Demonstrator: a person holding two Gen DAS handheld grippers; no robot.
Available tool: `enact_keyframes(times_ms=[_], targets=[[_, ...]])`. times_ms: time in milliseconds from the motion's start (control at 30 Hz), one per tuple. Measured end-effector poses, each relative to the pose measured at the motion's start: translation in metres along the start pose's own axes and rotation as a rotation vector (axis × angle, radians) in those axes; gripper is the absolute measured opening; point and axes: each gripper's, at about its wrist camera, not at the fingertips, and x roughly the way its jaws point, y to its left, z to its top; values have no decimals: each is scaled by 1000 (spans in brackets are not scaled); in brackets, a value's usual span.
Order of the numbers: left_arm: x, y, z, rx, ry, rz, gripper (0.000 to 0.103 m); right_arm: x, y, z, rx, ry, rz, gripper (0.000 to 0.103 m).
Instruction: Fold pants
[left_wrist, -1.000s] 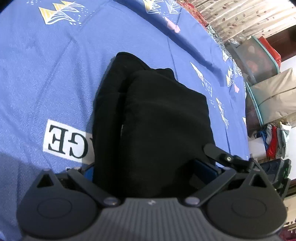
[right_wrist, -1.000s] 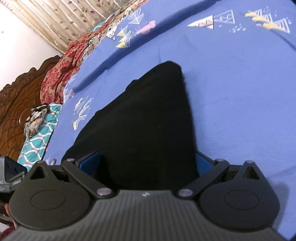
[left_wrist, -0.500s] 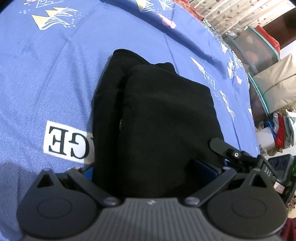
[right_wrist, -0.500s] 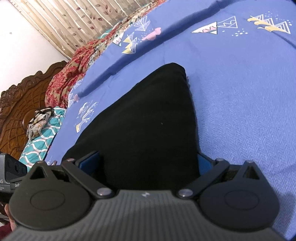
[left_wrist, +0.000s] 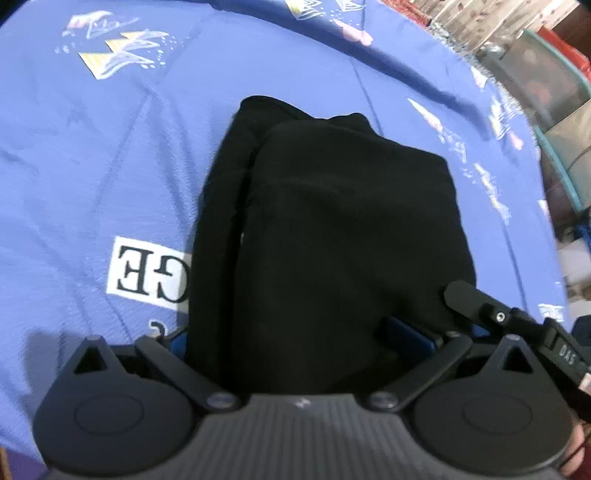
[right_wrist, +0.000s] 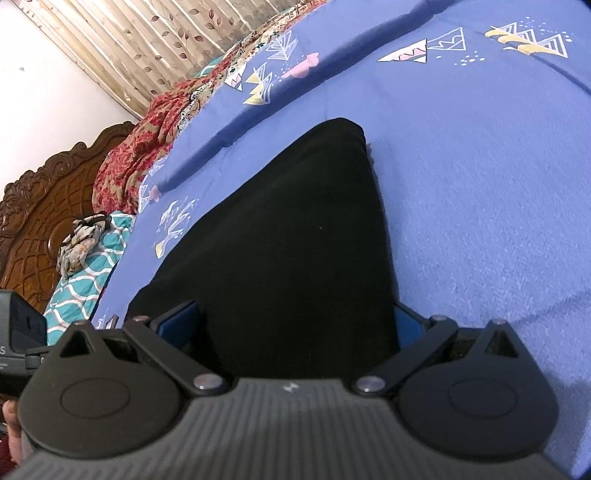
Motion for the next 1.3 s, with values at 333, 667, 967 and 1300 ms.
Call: enact_keyframes(times_ms=[333,667,967,1300], targets=[[-1,-3,0,3,-2,34,103,-1,0,-2,6,8,-2,103],[1,11,2,-23,9,-43,103,-1,-2,1,23,30,6,103],[-15,18,8,-52,-26,-157,54,4,23,10,12,138,-12,58],[-84,-41,93,210,-363,-179,40,-28,86,83,-309,-163,41,46]])
